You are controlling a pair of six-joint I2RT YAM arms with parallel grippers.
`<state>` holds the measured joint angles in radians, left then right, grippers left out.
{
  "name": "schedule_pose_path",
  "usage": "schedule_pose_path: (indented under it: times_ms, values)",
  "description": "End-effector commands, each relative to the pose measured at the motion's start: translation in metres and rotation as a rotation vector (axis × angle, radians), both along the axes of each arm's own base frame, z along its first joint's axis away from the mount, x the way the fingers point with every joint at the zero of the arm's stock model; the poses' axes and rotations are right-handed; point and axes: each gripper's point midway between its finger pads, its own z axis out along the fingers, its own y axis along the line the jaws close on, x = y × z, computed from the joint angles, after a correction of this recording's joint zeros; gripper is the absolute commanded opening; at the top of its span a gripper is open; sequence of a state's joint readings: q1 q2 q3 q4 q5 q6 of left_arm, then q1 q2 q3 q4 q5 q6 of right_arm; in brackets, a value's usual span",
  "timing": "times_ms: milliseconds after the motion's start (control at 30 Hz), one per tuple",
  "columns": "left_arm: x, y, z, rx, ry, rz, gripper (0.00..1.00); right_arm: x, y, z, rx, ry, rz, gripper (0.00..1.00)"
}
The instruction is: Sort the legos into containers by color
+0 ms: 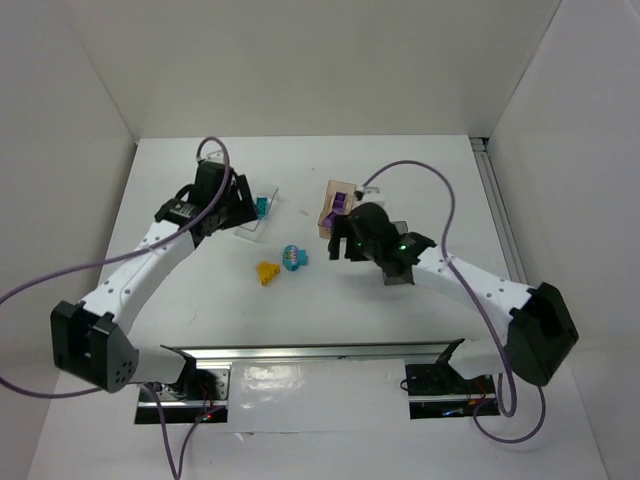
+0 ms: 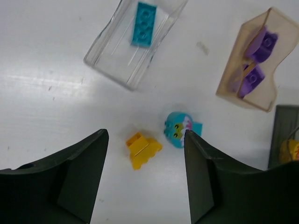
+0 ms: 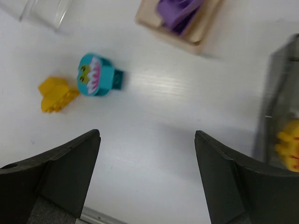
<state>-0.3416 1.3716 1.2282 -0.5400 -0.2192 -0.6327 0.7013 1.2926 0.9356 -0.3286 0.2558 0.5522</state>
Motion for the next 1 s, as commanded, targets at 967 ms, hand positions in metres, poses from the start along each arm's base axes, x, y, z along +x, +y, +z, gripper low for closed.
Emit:
schedule_pose_path:
  times_ms: [967]
  values:
    - [-0.072,0.088,-0.052,-0.144,0.152,0.312,0.76,-0.008,0.204,-0.106,-0.365,0.060,0.503,0.95]
